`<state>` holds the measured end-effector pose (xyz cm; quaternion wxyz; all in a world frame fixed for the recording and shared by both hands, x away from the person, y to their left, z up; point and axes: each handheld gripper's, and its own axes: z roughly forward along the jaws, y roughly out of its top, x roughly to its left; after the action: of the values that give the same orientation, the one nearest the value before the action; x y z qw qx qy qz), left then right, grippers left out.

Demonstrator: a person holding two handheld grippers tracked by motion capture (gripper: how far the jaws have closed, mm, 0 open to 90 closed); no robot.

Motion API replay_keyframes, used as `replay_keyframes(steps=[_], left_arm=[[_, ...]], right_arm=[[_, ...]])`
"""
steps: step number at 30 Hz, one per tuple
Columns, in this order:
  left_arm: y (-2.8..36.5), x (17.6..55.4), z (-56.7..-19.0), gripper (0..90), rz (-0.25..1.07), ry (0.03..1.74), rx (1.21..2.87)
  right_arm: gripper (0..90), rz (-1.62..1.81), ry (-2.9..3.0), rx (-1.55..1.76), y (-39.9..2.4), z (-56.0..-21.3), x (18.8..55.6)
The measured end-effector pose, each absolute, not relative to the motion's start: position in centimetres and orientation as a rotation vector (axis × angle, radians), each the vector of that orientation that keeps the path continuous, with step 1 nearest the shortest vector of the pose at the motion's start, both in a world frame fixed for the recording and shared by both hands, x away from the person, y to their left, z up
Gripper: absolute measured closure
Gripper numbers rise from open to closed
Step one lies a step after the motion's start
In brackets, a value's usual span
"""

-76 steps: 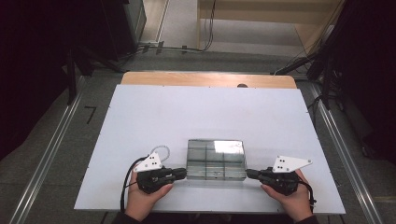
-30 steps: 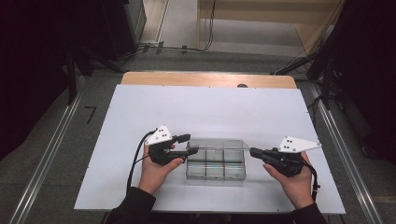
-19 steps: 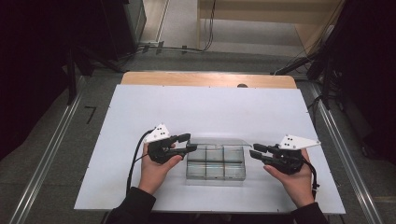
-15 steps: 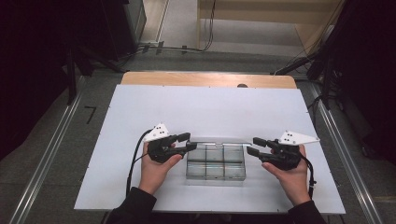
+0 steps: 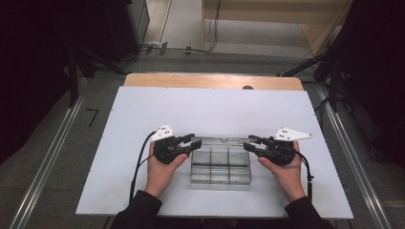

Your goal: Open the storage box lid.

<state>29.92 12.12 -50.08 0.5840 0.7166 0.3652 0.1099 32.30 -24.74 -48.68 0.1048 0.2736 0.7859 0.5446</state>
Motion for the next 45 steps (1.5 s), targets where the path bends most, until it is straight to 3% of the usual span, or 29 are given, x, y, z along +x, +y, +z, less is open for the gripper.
replay_keyframes(steps=[12,22,45], left_arm=[[12.1,29.8,-50.4,54.0,0.259,0.863,1.649],[12.3,29.6,-50.4,58.5,0.250,0.865,1.632],[13.5,29.0,-51.1,78.1,0.217,0.914,1.620]], right_arm=[[59.0,1.627,2.255,0.823,-24.2,-49.1,31.8],[62.8,1.667,2.266,0.834,-24.1,-49.0,31.5],[72.7,1.693,2.223,0.996,-23.3,-49.7,31.6]])
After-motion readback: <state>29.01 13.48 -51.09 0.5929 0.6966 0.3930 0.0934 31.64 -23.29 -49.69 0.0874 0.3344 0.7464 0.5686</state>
